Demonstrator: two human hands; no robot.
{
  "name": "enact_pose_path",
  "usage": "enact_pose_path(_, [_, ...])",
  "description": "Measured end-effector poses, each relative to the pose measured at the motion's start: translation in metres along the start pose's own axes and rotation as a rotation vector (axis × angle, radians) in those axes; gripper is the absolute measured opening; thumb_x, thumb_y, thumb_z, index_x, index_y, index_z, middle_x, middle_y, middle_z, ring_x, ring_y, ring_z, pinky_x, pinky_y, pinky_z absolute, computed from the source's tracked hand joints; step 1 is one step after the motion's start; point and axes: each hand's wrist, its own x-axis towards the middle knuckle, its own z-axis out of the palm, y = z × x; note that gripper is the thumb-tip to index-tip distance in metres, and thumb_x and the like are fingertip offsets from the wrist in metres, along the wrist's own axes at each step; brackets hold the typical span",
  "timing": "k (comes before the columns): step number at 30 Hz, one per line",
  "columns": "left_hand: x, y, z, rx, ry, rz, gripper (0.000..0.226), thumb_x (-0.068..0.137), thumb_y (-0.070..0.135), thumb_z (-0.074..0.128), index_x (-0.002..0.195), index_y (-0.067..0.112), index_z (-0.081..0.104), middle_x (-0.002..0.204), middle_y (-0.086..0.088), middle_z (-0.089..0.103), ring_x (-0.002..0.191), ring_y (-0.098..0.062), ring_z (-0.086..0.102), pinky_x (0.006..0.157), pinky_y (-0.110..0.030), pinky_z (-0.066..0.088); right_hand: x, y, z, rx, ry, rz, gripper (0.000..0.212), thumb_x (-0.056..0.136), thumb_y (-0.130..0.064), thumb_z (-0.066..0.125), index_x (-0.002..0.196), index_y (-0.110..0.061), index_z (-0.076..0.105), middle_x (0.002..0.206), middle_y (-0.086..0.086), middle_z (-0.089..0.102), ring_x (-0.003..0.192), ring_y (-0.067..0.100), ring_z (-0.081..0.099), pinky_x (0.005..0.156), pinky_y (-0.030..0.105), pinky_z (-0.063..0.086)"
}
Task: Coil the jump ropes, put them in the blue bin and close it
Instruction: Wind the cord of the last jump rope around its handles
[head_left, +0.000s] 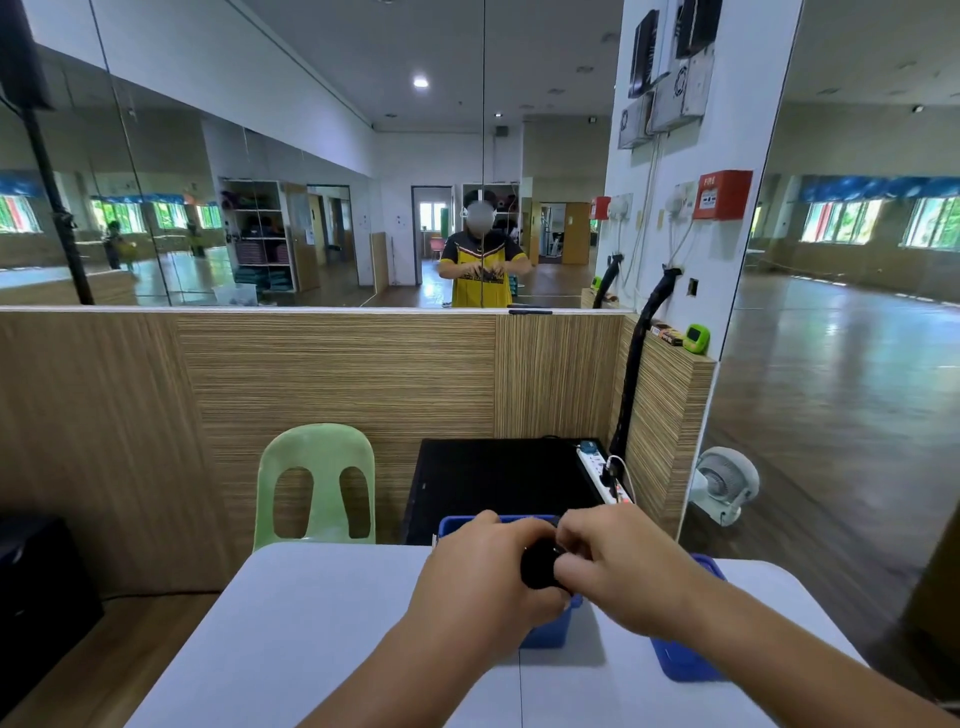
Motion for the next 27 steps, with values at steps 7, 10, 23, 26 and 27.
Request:
enact_pose_path(7, [-0.003, 0.001, 0.003, 0.011, 0.027, 0.002, 0.053, 0.082, 0.062, 0.069, 0.132, 0.054, 0.051, 0.101, 0.014, 0.05, 0.093, -0.01, 0.057, 0.078, -0.022, 0.051, -0.012, -0.012, 0.006, 0.665, -0.089, 0.329, 0.011, 0.081, 0.001, 0.063, 0.074, -0.008, 0.064, 0.061, 0.005, 0.059, 0.057, 0.013, 0.057, 0.052, 0.028, 0.046])
enact_pose_path(10, [-0.007, -0.002, 0.005, 0.013, 0.004, 0.007, 0.056, 0.082, 0.059, 0.07, 0.133, 0.053, 0.048, 0.107, 0.013, 0.049, 0.097, -0.013, 0.059, 0.083, -0.027, 0.054, -0.014, -0.015, 0.005, 0.703, -0.174, 0.378, 0.01, 0.081, 0.005, 0.063, 0.082, -0.004, 0.064, 0.055, -0.005, 0.061, 0.056, 0.009, 0.062, 0.059, 0.031, 0.055])
enact_pose_path(23, [-0.014, -0.015, -0.012, 0.031, -0.002, 0.195, 0.016, 0.102, 0.041, 0.052, 0.114, 0.044, 0.042, 0.104, 0.013, 0.066, 0.088, -0.008, 0.056, 0.074, -0.028, 0.049, -0.014, -0.011, 0.007, 0.79, -0.194, 0.448, 0.032, 0.099, -0.011, 0.049, 0.074, -0.011, 0.068, 0.078, 0.008, 0.056, 0.072, 0.016, 0.054, 0.056, 0.031, 0.051])
enact_pose_path(26, [-0.012, -0.019, -0.011, 0.088, -0.002, 0.245, 0.021, 0.099, 0.043, 0.052, 0.118, 0.042, 0.043, 0.105, 0.012, 0.066, 0.092, -0.009, 0.056, 0.075, -0.03, 0.049, -0.014, -0.012, 0.011, 0.784, -0.204, 0.456, 0.03, 0.099, -0.013, 0.049, 0.073, -0.016, 0.065, 0.075, 0.005, 0.056, 0.07, 0.016, 0.053, 0.056, 0.03, 0.048])
enact_pose_path(27, [-0.012, -0.021, -0.01, 0.105, 0.01, 0.262, 0.022, 0.098, 0.045, 0.052, 0.118, 0.042, 0.043, 0.104, 0.012, 0.065, 0.094, -0.01, 0.054, 0.076, -0.032, 0.049, -0.014, -0.012, 0.011, 0.775, -0.214, 0.457, 0.031, 0.099, -0.014, 0.049, 0.071, -0.017, 0.063, 0.074, 0.004, 0.055, 0.07, 0.016, 0.053, 0.055, 0.029, 0.047])
